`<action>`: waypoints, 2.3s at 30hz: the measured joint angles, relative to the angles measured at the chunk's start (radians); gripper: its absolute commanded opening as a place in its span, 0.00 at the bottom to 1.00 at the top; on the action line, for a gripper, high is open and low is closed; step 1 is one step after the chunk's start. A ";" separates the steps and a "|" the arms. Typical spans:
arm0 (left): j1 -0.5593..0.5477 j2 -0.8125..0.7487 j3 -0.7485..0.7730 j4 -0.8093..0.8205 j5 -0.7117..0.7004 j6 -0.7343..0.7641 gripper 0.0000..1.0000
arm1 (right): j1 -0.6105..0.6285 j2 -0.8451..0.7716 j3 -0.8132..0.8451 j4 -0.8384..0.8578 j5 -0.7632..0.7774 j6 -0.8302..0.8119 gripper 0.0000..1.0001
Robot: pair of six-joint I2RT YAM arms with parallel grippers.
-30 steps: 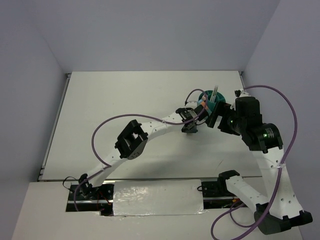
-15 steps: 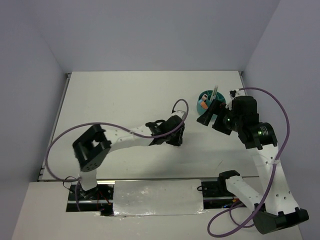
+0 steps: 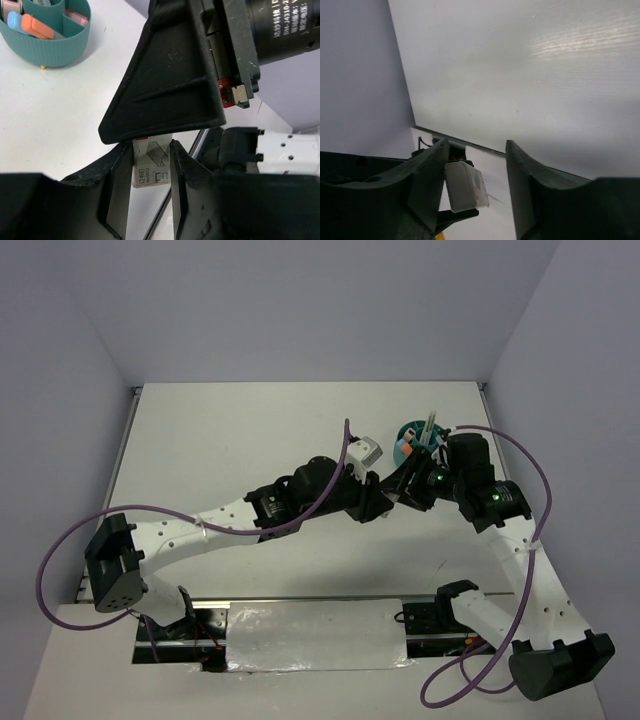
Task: Sort the stationery into containers
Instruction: Place the stationery in the storage box.
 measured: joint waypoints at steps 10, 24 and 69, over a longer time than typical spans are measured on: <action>-0.012 0.005 0.020 -0.055 0.022 0.044 0.04 | 0.008 -0.058 -0.056 0.060 -0.054 0.055 0.12; -0.021 0.003 0.041 -0.100 0.020 0.075 0.09 | 0.006 -0.106 -0.053 0.062 -0.080 0.055 0.47; 0.061 -0.193 0.109 -0.622 -0.379 -0.093 0.99 | -0.345 0.336 0.210 0.245 0.182 -0.459 0.00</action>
